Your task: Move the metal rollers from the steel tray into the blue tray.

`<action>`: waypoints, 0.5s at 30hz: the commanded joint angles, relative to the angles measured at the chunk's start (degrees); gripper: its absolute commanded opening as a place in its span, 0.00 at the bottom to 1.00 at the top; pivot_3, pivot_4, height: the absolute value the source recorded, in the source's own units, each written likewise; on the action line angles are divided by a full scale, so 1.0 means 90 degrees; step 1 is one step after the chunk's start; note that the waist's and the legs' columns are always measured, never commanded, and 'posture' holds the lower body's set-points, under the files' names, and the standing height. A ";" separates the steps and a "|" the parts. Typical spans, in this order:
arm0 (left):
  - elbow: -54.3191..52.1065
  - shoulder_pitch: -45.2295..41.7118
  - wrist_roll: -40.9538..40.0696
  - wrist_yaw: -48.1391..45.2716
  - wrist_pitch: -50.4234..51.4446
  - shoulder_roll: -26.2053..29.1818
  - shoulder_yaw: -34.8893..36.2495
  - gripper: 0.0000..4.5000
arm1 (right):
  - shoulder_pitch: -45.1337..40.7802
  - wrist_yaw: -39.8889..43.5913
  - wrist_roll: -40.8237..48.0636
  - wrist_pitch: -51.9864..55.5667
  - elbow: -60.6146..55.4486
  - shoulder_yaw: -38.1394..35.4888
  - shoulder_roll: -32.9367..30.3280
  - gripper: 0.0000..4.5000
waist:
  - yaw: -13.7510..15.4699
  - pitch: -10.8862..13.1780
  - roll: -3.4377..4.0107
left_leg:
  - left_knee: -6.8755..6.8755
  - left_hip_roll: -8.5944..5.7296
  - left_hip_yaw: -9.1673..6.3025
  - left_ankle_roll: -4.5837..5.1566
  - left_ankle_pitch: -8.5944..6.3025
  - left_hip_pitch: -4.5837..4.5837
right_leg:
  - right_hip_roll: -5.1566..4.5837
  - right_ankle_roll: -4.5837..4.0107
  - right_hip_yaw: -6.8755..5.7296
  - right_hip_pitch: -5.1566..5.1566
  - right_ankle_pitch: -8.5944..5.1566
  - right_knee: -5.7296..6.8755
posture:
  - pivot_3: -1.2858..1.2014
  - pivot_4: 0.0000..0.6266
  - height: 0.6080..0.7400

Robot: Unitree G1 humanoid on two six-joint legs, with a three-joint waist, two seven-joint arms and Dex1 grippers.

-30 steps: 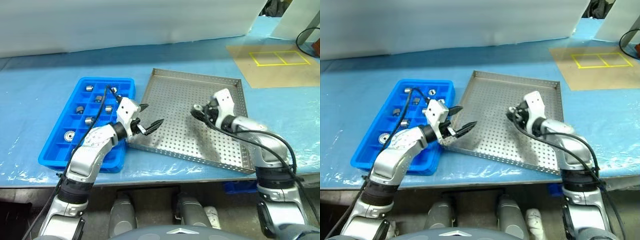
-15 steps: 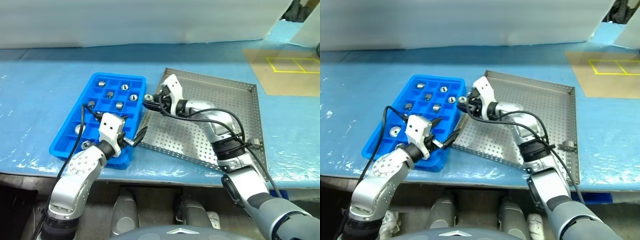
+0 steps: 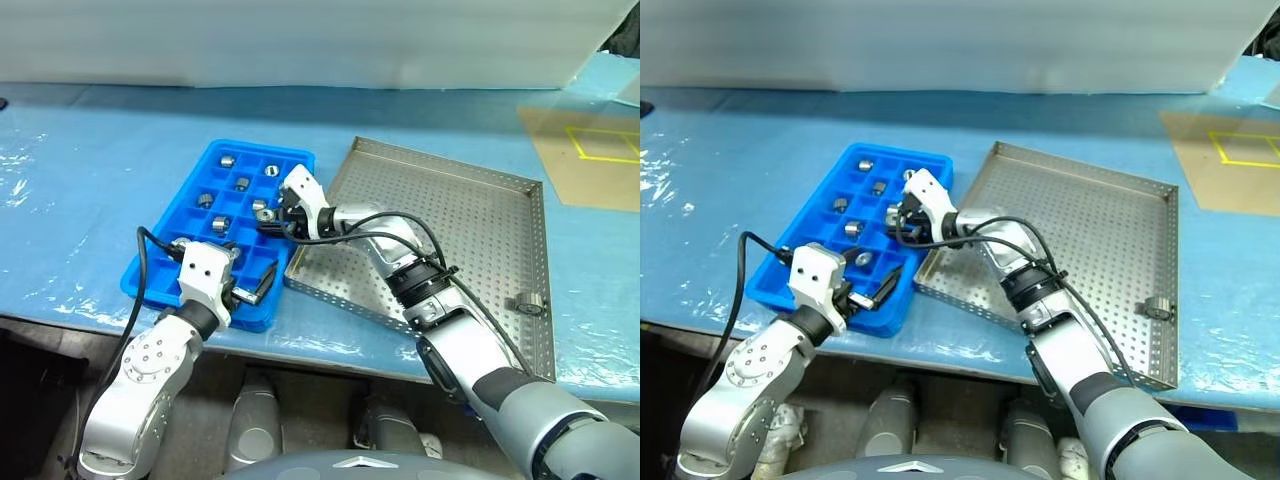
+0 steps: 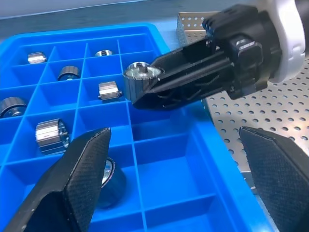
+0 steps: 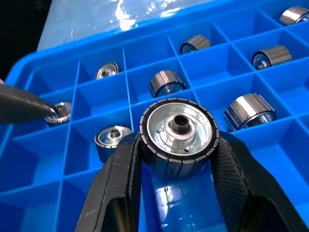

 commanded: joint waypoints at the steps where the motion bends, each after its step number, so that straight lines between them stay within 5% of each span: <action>1: -0.0352 -0.0021 0.0000 0.0028 -0.0005 0.0035 0.0119 1.00 | -0.0171 0.0229 -0.0226 -0.0242 -0.0049 0.0190 -0.0020 0.36 | 0.0019 0.0000 0.0000 | -0.0001 0.0000 0.0000 -0.0001 0.0000 -0.0004 | 0.0000 0.0000 0.0000 -0.0003 0.0000 0.0000 | 0.69 0.24 1.00; 3: -0.0353 -0.0045 -0.0016 0.0020 0.0017 0.0050 0.0129 1.00 | -0.0163 0.0303 -0.0328 -0.0289 -0.0055 0.0265 -0.0048 0.36 | 0.0045 0.0000 0.0000 | -0.0001 0.0000 0.0000 -0.0001 0.0000 -0.0004 | 0.0000 0.0000 0.0000 -0.0003 0.0000 0.0000 | 0.69 0.24 1.00; 11: -0.0193 -0.0333 -0.0094 -0.0080 0.0086 0.0108 0.0122 1.00 | -0.0133 0.0230 -0.0590 -0.0617 -0.0010 0.0126 -0.0123 0.98 | 0.0118 0.0000 0.0001 | 0.0000 0.0000 0.0000 -0.0001 0.0001 -0.0001 | 0.0000 0.0001 0.0001 -0.0003 0.0000 0.0004 | 0.67 0.24 1.00; 15: 0.0068 -0.0656 -0.0143 -0.0269 0.0041 0.0164 0.0054 1.00 | -0.0089 0.0079 -0.0288 -0.0549 -0.0250 -0.0432 -0.0242 0.99 | 0.0114 0.0001 0.0002 | 0.0001 0.0000 0.0000 -0.0004 0.0002 -0.0002 | 0.0001 0.0000 0.0002 -0.0004 0.0001 0.0004 | 0.65 0.24 1.00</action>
